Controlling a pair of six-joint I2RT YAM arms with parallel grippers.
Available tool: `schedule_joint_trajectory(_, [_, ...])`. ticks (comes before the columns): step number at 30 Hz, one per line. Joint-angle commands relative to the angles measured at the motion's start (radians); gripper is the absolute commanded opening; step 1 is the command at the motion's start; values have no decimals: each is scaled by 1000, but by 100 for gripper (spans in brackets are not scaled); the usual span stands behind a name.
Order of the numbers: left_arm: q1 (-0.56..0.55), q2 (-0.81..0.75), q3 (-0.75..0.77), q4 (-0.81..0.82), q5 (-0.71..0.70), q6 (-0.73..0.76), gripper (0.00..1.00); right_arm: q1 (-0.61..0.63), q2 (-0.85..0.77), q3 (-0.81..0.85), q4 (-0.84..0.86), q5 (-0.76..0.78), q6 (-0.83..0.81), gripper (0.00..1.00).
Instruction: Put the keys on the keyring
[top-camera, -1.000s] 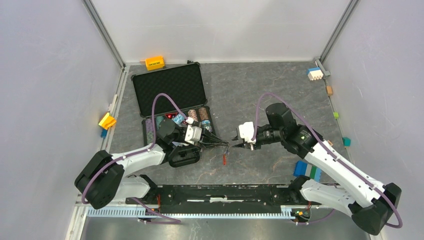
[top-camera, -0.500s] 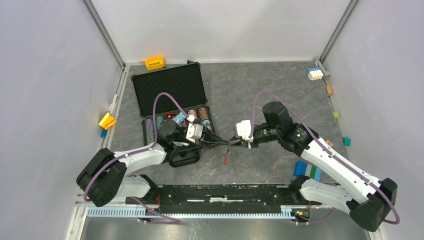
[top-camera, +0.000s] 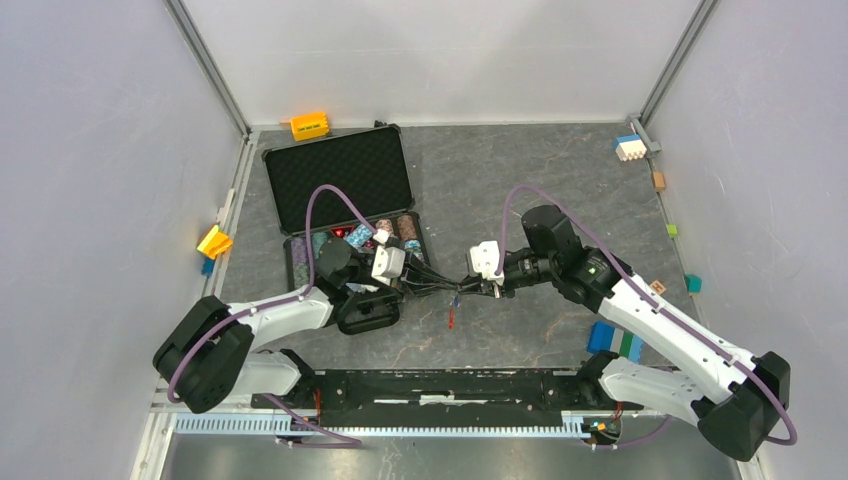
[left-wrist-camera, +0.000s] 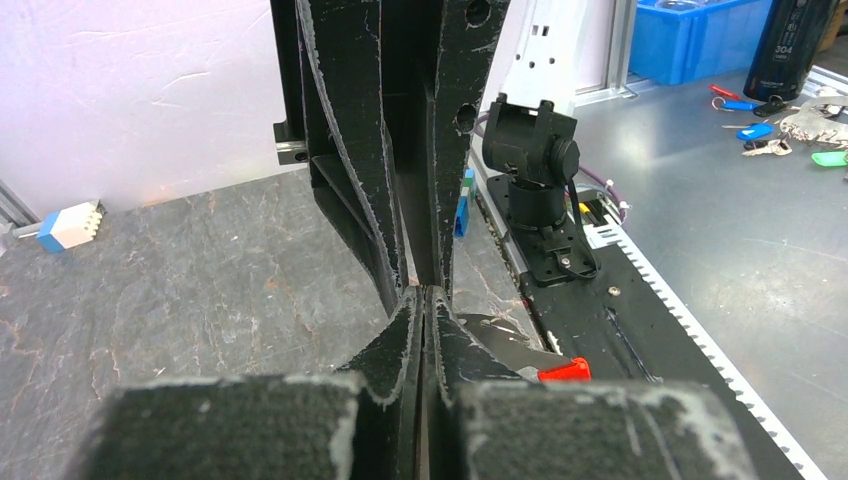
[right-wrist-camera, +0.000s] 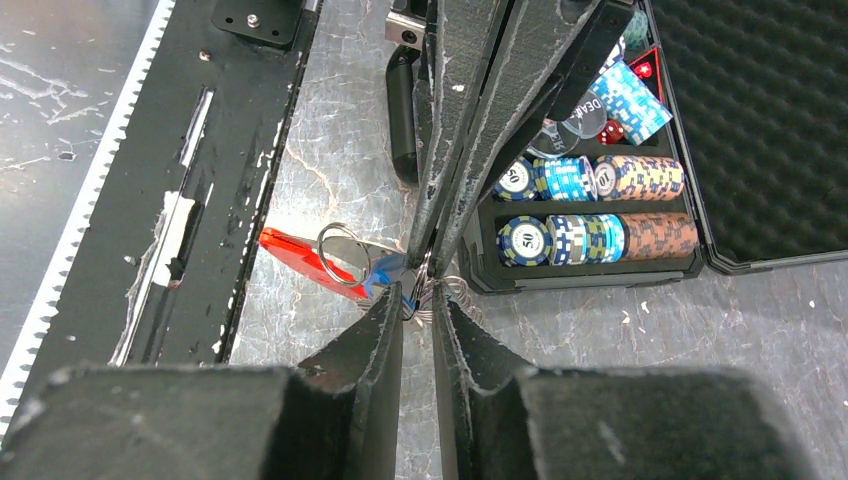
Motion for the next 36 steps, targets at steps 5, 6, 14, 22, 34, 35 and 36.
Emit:
schedule_joint_trajectory(5, [-5,4,22,62,-23,-24,2,3,-1,2,41,-31,25,22])
schedule_joint_trajectory(6, [-4,4,22,62,-23,-26,2,3,-1,2,41,-31,25,22])
schedule_joint_trajectory(14, [-4,8,22,61,-24,-24,2,3,-4,4,44,-35,30,13])
schedule_joint_trajectory(22, [-4,8,21,60,-26,-26,2,3,-8,-2,62,-26,49,0])
schedule_joint_trajectory(34, [11,-44,66,-236,-53,189,38,61,15,101,-87,286,31,0])
schedule_joint_trajectory(35, [14,-49,76,-265,-66,203,43,73,24,111,-107,320,23,0])
schedule_joint_trajectory(36, [15,-57,87,-302,-81,229,48,85,32,122,-125,357,17,0])
